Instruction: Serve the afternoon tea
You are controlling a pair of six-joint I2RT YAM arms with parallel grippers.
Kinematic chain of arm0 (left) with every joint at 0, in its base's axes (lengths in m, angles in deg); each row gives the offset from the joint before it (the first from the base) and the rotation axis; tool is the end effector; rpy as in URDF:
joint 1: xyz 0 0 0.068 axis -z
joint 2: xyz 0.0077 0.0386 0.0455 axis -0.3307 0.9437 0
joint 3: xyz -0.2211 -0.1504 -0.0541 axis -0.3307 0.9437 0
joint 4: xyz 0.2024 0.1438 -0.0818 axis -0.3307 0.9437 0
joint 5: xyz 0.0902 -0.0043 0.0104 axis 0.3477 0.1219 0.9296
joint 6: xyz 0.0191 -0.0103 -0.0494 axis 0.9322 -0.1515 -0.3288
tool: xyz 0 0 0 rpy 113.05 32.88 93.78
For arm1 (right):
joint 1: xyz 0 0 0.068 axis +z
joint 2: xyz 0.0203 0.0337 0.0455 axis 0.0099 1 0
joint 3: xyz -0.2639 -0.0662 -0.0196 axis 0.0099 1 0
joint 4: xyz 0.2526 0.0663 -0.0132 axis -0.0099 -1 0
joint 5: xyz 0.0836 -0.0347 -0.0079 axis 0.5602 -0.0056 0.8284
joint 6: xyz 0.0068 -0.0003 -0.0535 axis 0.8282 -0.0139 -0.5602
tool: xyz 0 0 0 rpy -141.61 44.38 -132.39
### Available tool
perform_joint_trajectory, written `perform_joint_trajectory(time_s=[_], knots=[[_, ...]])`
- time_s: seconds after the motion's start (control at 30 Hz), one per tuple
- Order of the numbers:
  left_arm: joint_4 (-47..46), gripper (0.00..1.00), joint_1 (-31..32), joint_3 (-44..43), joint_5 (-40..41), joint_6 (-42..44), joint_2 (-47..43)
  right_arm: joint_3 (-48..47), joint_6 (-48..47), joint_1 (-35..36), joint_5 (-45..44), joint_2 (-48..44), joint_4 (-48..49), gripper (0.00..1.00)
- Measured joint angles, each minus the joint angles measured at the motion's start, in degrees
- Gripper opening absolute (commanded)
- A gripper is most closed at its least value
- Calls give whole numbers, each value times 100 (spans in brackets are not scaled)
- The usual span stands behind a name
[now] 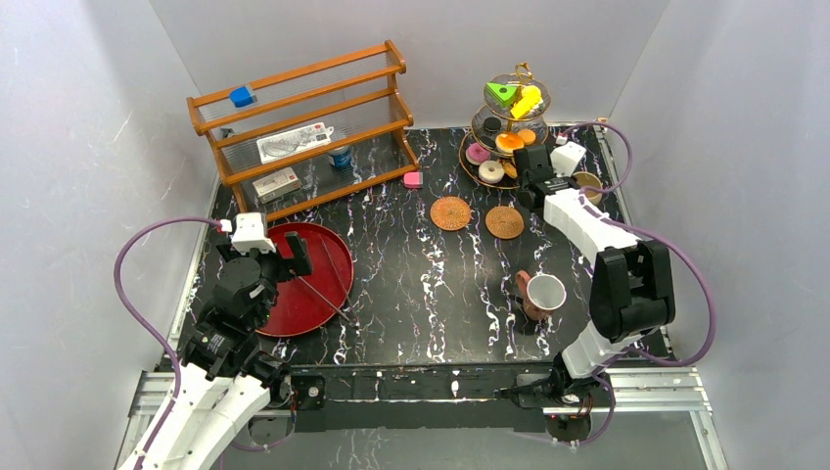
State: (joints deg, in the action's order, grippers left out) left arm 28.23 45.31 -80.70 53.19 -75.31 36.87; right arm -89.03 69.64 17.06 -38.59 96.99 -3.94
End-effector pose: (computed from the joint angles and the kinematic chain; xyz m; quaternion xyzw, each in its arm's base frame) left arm 0.1102 -0.0362 0.3203 -0.0521 0.7378 -0.0416 0.6717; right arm 0.3428 0.0782 0.2561 0.2818 0.8368 -0.1149 0.4551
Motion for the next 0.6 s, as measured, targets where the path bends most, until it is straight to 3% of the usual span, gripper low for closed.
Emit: perform_joint_trajectory(time_s=[0.27,0.6], knots=[[0,95,0,0,2,0,-2,-330,398,-485,-258,262,-151,59],[0,95,0,0,0,0,-2,-1084,756,-953,-162,1285,-376,60]])
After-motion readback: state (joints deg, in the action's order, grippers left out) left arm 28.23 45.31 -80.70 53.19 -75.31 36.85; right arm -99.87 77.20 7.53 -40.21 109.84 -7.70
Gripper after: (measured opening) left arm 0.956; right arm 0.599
